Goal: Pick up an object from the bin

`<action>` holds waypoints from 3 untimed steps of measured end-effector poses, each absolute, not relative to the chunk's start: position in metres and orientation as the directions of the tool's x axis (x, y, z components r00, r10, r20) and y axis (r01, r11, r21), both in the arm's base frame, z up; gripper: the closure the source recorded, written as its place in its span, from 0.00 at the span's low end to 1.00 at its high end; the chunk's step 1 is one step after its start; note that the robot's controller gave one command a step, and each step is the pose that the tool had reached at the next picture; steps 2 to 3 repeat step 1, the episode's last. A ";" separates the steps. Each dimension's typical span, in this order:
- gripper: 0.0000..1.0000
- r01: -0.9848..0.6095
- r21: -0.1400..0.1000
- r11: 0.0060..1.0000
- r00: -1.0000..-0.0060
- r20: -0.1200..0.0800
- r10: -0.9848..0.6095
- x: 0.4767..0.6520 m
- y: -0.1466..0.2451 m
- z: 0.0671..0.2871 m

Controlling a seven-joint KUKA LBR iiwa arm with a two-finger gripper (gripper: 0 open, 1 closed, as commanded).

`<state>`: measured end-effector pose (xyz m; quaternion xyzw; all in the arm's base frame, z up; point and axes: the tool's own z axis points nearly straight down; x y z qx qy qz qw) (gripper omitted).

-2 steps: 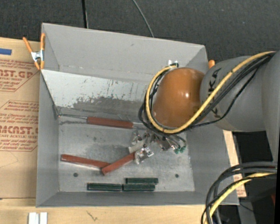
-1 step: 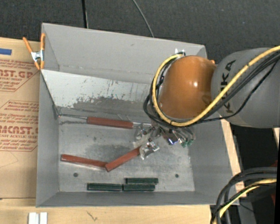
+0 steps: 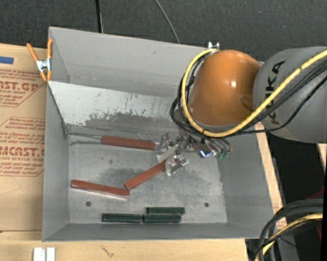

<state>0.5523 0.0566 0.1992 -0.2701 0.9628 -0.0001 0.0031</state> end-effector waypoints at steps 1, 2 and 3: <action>1.00 -0.519 0.001 0.855 -0.855 -0.001 -0.519 0.556 0.056 0.220; 1.00 -0.519 0.001 0.855 -0.855 -0.001 -0.519 0.556 0.056 0.220; 1.00 -0.519 0.001 0.855 -0.855 -0.001 -0.519 0.556 0.056 0.220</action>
Offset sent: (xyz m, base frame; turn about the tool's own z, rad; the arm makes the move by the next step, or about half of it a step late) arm 0.0097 -0.0288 0.1020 -0.4827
